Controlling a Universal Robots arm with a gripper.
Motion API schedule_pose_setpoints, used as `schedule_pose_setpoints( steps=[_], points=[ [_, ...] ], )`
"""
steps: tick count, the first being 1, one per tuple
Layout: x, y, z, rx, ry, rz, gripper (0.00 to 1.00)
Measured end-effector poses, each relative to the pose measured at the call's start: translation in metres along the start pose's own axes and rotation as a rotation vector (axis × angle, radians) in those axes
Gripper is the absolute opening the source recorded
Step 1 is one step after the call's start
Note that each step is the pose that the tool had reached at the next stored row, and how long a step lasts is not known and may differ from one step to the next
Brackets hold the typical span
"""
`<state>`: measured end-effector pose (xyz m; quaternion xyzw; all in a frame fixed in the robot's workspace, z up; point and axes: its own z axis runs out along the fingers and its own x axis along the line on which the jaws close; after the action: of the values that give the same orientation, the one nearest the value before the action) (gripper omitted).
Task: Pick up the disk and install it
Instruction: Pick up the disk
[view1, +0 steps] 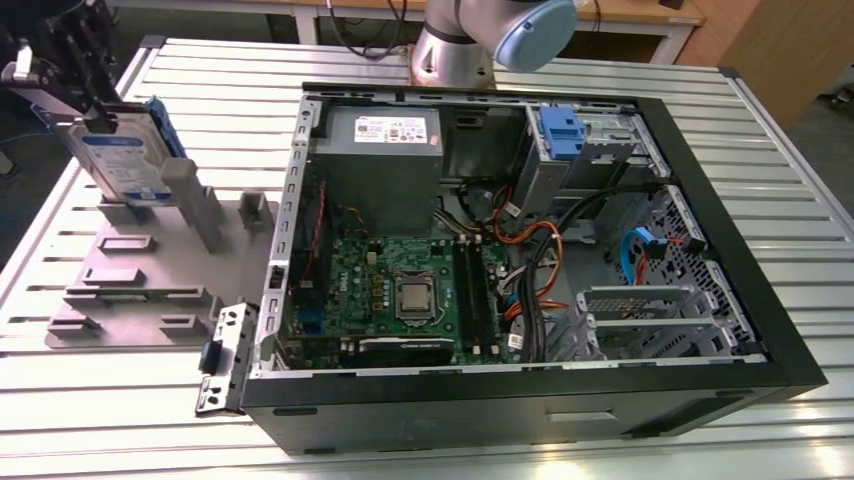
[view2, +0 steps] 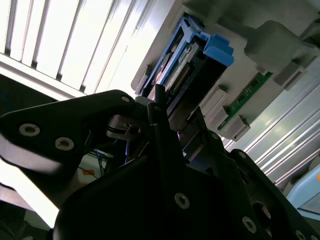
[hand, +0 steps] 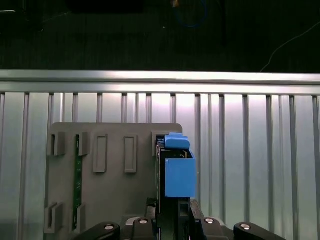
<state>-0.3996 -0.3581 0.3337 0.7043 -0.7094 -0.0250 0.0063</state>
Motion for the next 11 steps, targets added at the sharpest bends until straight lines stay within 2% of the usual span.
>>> schedule_pose_setpoints(
  steps=[7,11],
  points=[
    [-0.0005,0.0008,-0.0187,0.0,0.0,0.0,0.35],
    [-0.0006,0.0009,-0.0204,0.0001,-0.0016,0.0,0.35]
  ],
)
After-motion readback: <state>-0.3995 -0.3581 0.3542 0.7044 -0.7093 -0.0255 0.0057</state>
